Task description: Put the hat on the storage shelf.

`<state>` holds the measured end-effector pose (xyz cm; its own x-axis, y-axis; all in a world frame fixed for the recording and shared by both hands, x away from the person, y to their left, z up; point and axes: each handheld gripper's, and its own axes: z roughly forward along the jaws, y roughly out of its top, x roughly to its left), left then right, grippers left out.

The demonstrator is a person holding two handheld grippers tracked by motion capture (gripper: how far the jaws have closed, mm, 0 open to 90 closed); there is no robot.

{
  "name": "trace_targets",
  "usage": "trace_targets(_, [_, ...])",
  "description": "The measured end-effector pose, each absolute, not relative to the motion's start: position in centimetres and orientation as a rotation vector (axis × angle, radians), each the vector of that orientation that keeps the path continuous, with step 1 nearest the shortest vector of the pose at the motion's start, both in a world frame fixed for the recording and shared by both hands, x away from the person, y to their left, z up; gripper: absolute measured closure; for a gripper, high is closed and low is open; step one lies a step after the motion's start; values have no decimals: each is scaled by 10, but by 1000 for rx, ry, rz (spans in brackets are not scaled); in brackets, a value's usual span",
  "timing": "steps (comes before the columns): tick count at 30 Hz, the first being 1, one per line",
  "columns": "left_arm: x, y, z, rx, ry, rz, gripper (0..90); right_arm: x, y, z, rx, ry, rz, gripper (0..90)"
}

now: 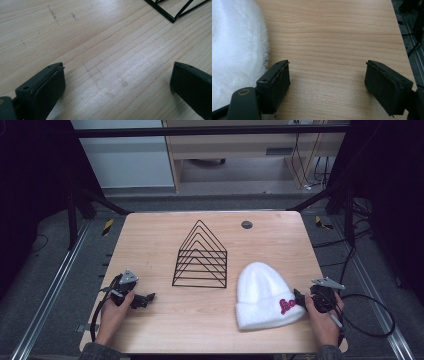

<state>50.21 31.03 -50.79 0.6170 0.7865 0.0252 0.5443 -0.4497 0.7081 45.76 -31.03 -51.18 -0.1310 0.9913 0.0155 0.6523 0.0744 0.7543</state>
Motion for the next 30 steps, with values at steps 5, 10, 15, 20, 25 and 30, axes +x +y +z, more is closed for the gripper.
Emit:
trace_targets(5, [502, 310, -508, 2167, 1040, 464, 0, 458, -310, -512, 1624, 1840, 853, 203])
trace_targets(10, [502, 310, -508, 2167, 1040, 464, 0, 458, -310, -512, 1624, 1840, 853, 203])
trace_targets(15, [502, 310, -508, 2167, 1041, 464, 0, 458, -310, -512, 1624, 1840, 854, 203])
trace_targets(20, [501, 310, -508, 2163, 1048, 464, 0, 458, -310, -512, 1625, 1840, 854, 203])
trace_targets(25, [501, 310, -508, 2162, 1050, 464, 0, 458, -310, -512, 1626, 1838, 853, 203])
trace_targets(30, [501, 310, -508, 2163, 1050, 464, 0, 457, -312, -509, 1654, 1839, 897, 239])
